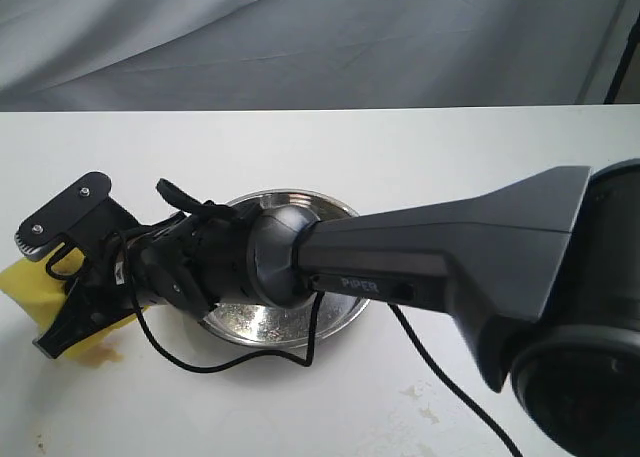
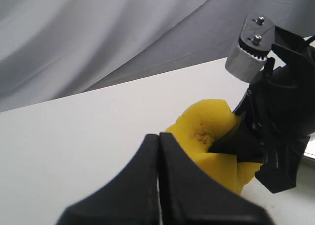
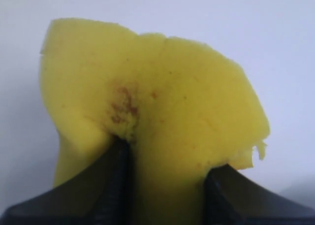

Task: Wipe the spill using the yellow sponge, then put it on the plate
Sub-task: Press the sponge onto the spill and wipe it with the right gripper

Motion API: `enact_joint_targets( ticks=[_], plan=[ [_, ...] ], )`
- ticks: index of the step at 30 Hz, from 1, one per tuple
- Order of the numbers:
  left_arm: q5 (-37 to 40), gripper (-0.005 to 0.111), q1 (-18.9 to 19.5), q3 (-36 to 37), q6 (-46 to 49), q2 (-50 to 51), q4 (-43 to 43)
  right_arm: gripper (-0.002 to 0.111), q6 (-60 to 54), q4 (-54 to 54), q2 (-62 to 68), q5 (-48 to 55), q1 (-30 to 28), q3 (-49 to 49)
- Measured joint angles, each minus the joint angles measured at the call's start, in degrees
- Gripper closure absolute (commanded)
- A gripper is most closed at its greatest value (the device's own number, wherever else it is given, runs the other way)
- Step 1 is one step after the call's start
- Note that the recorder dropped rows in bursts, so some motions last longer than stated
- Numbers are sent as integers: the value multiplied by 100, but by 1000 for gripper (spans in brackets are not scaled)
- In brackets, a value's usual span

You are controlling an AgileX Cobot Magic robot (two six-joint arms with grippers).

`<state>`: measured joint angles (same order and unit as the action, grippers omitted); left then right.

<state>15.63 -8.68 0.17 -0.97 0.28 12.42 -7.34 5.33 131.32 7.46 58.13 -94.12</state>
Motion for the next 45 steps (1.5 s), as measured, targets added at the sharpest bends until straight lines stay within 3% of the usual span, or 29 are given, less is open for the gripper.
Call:
enact_joint_targets(
  ticks=[10,22,30,38,42,45],
  plan=[
    [0,107,0,0,0,0,0,108,35,104,374,-63,0,-362],
    [0,107,0,0,0,0,0,108,45,288,1238,1854,0,-2243],
    [0,107,0,0,0,0,0,108,82,86,1285,2353,-57,-2414],
    [0,107,0,0,0,0,0,108,315,131,1262,2949,-520,-2437],
    [0,107,0,0,0,0,0,108,-430,668,1254,3377,-585,-2486],
    [0,107,0,0,0,0,0,108,-1392,1674,1240,4026,-645,-2485]
  ],
)
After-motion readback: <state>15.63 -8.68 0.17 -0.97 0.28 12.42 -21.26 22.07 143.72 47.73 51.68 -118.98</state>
